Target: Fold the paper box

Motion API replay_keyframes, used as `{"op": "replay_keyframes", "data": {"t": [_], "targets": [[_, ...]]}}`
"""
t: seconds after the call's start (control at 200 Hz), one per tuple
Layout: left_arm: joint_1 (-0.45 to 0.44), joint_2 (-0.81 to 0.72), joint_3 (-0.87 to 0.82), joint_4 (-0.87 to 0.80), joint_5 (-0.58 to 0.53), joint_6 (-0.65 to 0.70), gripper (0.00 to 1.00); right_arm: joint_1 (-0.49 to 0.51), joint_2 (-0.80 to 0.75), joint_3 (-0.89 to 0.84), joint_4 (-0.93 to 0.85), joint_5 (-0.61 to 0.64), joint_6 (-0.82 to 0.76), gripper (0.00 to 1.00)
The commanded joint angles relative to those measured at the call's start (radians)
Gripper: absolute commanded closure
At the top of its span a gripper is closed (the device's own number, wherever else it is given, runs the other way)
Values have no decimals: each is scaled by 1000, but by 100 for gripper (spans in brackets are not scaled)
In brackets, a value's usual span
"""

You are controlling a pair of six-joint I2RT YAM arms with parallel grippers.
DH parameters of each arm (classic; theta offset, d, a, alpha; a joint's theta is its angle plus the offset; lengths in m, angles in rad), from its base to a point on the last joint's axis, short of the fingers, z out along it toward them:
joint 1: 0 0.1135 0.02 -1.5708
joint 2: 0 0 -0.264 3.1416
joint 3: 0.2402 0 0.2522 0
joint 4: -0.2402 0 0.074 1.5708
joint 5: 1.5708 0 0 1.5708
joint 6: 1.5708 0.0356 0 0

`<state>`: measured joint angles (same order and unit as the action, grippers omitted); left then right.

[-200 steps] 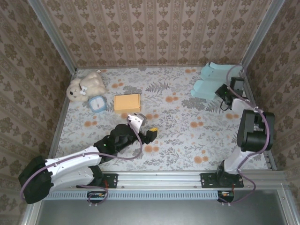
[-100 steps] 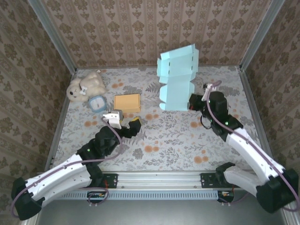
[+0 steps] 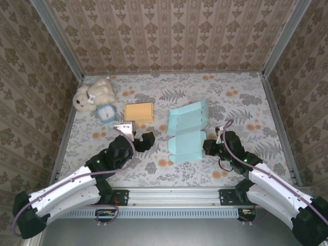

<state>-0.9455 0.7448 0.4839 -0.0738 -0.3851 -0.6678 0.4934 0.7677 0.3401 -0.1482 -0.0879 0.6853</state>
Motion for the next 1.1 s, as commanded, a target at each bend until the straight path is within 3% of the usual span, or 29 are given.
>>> {"op": "replay_keyframes", "data": {"t": [0.0, 0.165, 0.335, 0.52, 0.95, 1.095], "targets": [[21, 77, 42, 31, 26, -26, 10, 4, -23, -3, -22, -5, -7, 76], [93, 260, 105, 85, 109, -13, 10, 6, -124, 18, -100, 47, -22, 63], [170, 475, 187, 173, 274, -9, 11, 8, -204, 9, -140, 77, -24, 61], [177, 675, 358, 169, 321, 70, 13, 7, -198, 1, -123, 80, -27, 61], [178, 1088, 743, -100, 183, 250, 24, 15, -155, -9, -54, 66, -29, 61], [178, 1171, 814, -139, 173, 267, 37, 23, -141, -10, -45, 89, -35, 61]]}}
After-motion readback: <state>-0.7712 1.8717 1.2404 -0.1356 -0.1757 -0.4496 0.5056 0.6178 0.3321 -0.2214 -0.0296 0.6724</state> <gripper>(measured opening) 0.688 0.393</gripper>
